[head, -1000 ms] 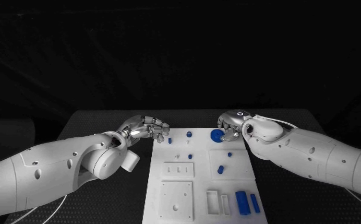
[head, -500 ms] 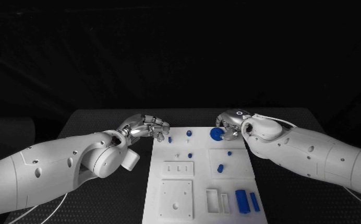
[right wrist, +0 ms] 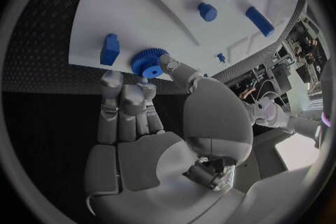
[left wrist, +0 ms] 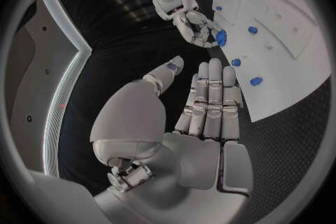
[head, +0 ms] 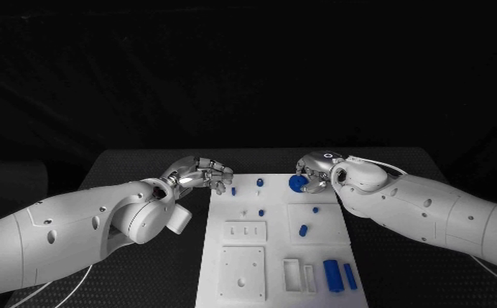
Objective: Assemble the parts on the task board
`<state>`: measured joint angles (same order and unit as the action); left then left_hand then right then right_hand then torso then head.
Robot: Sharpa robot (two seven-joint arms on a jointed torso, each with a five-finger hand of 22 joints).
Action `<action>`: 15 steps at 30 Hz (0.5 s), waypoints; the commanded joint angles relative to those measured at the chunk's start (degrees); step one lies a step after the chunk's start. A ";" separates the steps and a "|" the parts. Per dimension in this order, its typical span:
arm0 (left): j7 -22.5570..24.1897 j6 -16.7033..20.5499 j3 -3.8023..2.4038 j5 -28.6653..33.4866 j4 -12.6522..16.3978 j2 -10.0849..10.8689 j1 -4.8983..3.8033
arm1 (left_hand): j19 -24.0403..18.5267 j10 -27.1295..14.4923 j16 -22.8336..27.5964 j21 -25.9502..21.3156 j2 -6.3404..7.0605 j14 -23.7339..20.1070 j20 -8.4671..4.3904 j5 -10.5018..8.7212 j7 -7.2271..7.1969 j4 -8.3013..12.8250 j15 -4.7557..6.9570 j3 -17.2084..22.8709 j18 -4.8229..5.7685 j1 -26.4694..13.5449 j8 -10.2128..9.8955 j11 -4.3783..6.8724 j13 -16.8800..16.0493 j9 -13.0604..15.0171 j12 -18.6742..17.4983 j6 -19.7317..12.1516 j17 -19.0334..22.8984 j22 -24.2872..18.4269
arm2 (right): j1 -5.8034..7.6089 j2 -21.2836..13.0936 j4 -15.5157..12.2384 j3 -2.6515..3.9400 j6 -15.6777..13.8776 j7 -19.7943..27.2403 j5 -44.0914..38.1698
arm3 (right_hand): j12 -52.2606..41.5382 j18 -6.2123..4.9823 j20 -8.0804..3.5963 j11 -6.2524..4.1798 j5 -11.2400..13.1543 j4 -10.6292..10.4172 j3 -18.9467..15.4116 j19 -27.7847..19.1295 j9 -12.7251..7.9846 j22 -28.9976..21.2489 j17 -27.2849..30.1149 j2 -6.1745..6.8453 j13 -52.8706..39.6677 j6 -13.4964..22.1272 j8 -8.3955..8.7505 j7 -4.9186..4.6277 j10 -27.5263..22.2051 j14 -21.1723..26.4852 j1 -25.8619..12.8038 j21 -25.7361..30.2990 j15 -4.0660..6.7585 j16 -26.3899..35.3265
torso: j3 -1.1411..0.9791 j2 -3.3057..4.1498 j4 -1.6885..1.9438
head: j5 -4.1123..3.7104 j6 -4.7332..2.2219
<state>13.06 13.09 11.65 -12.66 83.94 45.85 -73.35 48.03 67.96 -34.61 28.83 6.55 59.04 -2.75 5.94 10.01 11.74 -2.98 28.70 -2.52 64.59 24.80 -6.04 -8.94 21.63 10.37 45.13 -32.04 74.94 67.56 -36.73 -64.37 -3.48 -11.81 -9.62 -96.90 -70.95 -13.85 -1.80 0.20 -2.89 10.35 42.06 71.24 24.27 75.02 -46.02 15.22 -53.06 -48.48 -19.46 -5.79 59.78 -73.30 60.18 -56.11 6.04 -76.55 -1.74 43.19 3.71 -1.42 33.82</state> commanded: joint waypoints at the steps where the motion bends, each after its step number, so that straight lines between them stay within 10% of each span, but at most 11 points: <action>1: 0.24 -0.85 -0.03 0.10 0.12 -0.09 -0.04 | -0.50 -0.15 0.26 0.19 -0.19 -0.52 -0.03 0.30 0.31 0.01 0.02 0.32 -0.59 -0.53 -0.24 -0.12 -0.06 0.06 -0.30 -0.11 -0.06 1.18 | -0.18 0.25 0.43 -0.06 2.16 0.54 0.34 | -0.33 -1.15 -0.44 0.09 0.04 -0.14 -0.21 -0.14 -0.06 1.23 -0.18 -0.29 -0.14 -2.04 -0.24 -0.91 -1.66 0.26 -0.52 -0.48 -0.18 -0.29 | -0.01 -0.02 -0.04 | -0.04 -0.03; 15: 0.01 -0.90 -0.04 -0.07 0.11 -0.09 -0.05 | -0.51 -0.16 0.29 0.22 -0.23 -0.52 -0.02 0.34 0.32 0.05 0.01 0.38 -0.59 -0.52 -0.26 -0.13 -0.07 0.07 -0.33 -0.13 -0.10 1.18 | -1.03 1.42 2.43 -0.08 3.97 0.84 -0.78 | -0.90 -1.15 -0.43 0.64 0.08 -0.70 1.89 -0.65 0.12 1.16 -1.43 -2.88 -0.92 -4.32 -1.02 -1.46 -1.72 0.28 0.20 -1.42 -0.74 -0.22 | -0.02 -0.01 0.05 | -0.03 0.15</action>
<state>12.90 13.05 11.65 -12.69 83.95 45.87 -73.35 48.03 67.96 -34.61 28.83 6.55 59.04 -2.75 5.93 10.01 11.74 -2.98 28.69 -2.45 64.60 24.80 -6.04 -8.93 21.63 10.37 45.13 -32.09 74.93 67.44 -35.48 -62.39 -3.07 -11.33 -8.93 -96.56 -71.60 -13.84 -2.16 0.20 -2.88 9.63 43.71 70.82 24.45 75.02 -47.36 13.07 -53.91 -48.51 -20.26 -5.77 59.77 -73.08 60.19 -57.20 5.77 -76.55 -1.77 43.19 3.73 -1.47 33.88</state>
